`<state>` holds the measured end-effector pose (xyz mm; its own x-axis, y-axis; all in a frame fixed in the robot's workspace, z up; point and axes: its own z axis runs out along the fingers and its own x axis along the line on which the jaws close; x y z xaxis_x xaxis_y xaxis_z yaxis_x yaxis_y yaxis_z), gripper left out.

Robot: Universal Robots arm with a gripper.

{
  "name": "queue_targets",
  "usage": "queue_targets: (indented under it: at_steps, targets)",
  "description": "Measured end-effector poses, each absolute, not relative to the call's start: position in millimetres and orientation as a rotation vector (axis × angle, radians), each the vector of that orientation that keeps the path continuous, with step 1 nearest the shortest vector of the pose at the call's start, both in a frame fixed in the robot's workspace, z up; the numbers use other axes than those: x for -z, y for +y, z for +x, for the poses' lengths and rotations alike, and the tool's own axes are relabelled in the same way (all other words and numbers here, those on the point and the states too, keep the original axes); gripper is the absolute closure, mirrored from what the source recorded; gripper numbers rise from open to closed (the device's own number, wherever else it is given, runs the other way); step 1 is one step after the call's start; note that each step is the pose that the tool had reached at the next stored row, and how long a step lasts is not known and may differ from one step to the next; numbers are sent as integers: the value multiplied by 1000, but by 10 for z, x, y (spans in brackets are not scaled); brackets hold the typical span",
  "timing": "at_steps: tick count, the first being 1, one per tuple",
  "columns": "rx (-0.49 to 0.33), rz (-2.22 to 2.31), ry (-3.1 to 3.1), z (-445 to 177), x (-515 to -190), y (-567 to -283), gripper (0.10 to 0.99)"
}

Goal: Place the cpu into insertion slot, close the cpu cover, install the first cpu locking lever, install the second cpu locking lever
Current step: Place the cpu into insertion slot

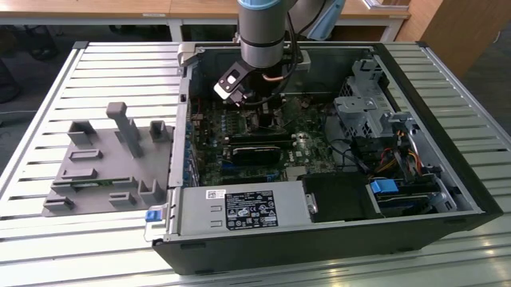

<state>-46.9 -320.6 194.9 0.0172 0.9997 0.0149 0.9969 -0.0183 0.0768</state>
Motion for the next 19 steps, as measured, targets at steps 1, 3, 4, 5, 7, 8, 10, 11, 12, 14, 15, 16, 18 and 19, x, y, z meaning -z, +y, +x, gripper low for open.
queue_targets:
  at_steps: [1, 3, 4, 5, 7, 8, 10, 11, 12, 14, 15, 16, 18, 19]
  targets:
    - [-100, 2208, 2169, -469, -1949, -3206, 561]
    - [-100, 2208, 2169, -469, -1948, -3206, 553]
    - [-100, 2208, 2169, -469, -1948, -3206, 553]
    - [-100, 2208, 2169, -469, -1948, -3206, 553]
    - [-100, 2208, 2169, -469, -1948, -3206, 486]
    - [-100, 2208, 2169, -469, -1950, -3206, 486]
    - [-100, 2208, 2169, -469, -1963, -3207, 486]
    - [-100, 2208, 2169, -469, -1975, -3206, 486]
    - [-100, 2208, 2169, -469, -1988, -3206, 486]
    - [-100, 2208, 2169, -469, -2015, -3206, 486]
    - [-100, 2208, 2169, -469, -2028, -3206, 486]
    - [-100, 2208, 2169, -469, -2040, -3206, 486]
    - [-100, 2208, 2169, -469, -2067, -3206, 502]
    - [-100, 2208, 2169, -469, -2081, -3206, 565]
